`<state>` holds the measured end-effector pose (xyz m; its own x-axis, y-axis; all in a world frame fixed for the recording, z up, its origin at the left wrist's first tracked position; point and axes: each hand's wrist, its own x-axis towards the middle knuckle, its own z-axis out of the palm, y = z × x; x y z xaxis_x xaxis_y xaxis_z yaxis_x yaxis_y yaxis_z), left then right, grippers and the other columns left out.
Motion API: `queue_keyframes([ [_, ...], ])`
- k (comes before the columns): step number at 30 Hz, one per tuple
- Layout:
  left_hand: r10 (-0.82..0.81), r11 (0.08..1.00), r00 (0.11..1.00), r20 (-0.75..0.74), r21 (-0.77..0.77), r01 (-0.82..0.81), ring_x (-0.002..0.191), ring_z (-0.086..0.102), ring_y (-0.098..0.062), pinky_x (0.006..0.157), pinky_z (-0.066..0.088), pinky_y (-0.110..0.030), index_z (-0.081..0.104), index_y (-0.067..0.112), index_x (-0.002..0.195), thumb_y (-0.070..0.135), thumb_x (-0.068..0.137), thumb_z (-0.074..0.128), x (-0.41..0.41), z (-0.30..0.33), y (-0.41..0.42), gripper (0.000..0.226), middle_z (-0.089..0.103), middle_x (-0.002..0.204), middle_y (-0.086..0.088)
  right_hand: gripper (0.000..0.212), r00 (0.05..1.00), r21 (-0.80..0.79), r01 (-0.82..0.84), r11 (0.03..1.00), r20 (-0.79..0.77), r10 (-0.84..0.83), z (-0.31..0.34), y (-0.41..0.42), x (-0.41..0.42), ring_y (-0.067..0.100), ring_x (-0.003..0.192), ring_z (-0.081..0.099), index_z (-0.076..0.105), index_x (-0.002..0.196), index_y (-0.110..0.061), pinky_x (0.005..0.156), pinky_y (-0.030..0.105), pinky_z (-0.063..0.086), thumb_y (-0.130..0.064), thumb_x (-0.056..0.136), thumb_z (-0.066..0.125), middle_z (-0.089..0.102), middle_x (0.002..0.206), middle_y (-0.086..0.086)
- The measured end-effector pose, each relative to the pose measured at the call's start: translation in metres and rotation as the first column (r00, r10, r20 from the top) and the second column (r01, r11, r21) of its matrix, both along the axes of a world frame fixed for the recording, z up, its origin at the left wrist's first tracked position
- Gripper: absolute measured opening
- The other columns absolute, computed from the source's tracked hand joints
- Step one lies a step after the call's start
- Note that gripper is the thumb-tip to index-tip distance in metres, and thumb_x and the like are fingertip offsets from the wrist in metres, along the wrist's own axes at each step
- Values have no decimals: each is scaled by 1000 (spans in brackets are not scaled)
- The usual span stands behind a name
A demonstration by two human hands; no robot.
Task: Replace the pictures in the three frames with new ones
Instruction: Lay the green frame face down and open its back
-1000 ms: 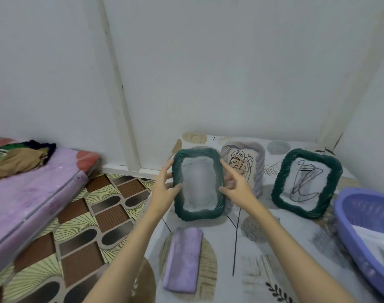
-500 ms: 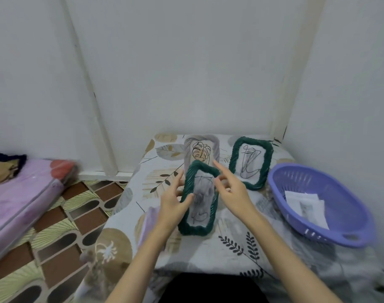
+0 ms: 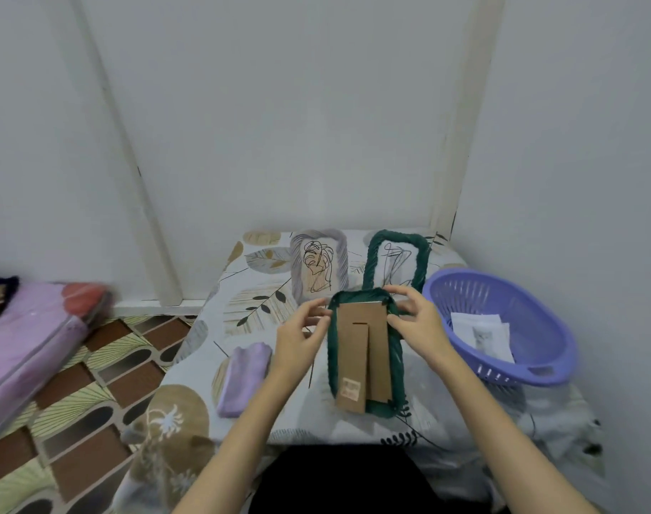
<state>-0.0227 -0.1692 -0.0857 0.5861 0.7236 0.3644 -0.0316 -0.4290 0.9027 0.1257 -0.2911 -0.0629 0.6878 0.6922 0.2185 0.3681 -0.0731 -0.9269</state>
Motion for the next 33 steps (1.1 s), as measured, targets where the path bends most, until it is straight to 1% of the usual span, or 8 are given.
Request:
queue_keyframes([
  [4,25,997,984,-178,-62,-37,108,54,-17,87,41,-20,46,16,132,12,90,55,8,-13,24,44,51,131,-4,45,997,30,-44,999,-54,46,-12,1,15,11,85,53,58,104,-36,66,16,44,6,86,53,56,90,-8],
  [7,-73,985,978,-197,-170,39,120,51,-25,92,42,-29,37,21,139,12,91,54,17,-16,33,52,47,136,-8,39,997,33,-43,999,-68,45,-16,8,21,21,99,56,58,105,-35,79,27,50,0,87,56,59,99,-2],
  [10,-63,989,979,-196,-140,36,106,55,-23,81,45,-20,39,22,138,9,90,54,26,-16,39,52,52,126,-11,31,996,11,-37,999,-76,37,-16,15,20,23,112,51,58,107,-32,91,35,45,-9,87,60,57,103,-7],
  [12,-43,996,979,-199,-88,25,91,53,-18,71,44,-6,45,24,134,6,89,56,30,-16,43,50,55,116,-9,33,998,-9,-30,1000,-56,30,-18,20,17,20,122,43,57,116,-25,99,34,38,-9,88,60,54,126,-1],
  [16,24,1000,985,-171,-8,-25,97,51,-10,71,37,6,56,18,125,2,88,55,29,-16,49,41,57,107,1,35,1000,9,10,1000,-28,-10,-27,29,11,25,125,43,59,118,-23,98,27,35,-7,87,60,50,136,2],
  [23,130,989,983,-126,90,-119,77,55,-3,68,41,-1,65,16,110,12,87,59,25,-29,57,24,63,97,10,25,991,37,57,998,-121,-52,-35,48,10,21,116,50,64,106,-23,91,26,38,-11,84,65,58,122,-1],
  [29,229,973,966,-119,14,-229,72,53,3,62,39,-2,68,16,96,17,83,65,33,-40,66,13,61,79,11,18,981,48,93,994,-177,-83,-41,67,14,19,112,51,66,100,-14,91,25,39,-9,83,65,60,106,-3],
  [33,270,959,953,-138,-46,-279,72,53,0,63,38,-1,68,16,90,17,83,64,39,-49,72,8,61,77,10,28,980,-23,37,999,-193,-41,-53,76,19,14,111,46,63,110,-17,92,26,38,-9,83,66,55,111,-2],
])
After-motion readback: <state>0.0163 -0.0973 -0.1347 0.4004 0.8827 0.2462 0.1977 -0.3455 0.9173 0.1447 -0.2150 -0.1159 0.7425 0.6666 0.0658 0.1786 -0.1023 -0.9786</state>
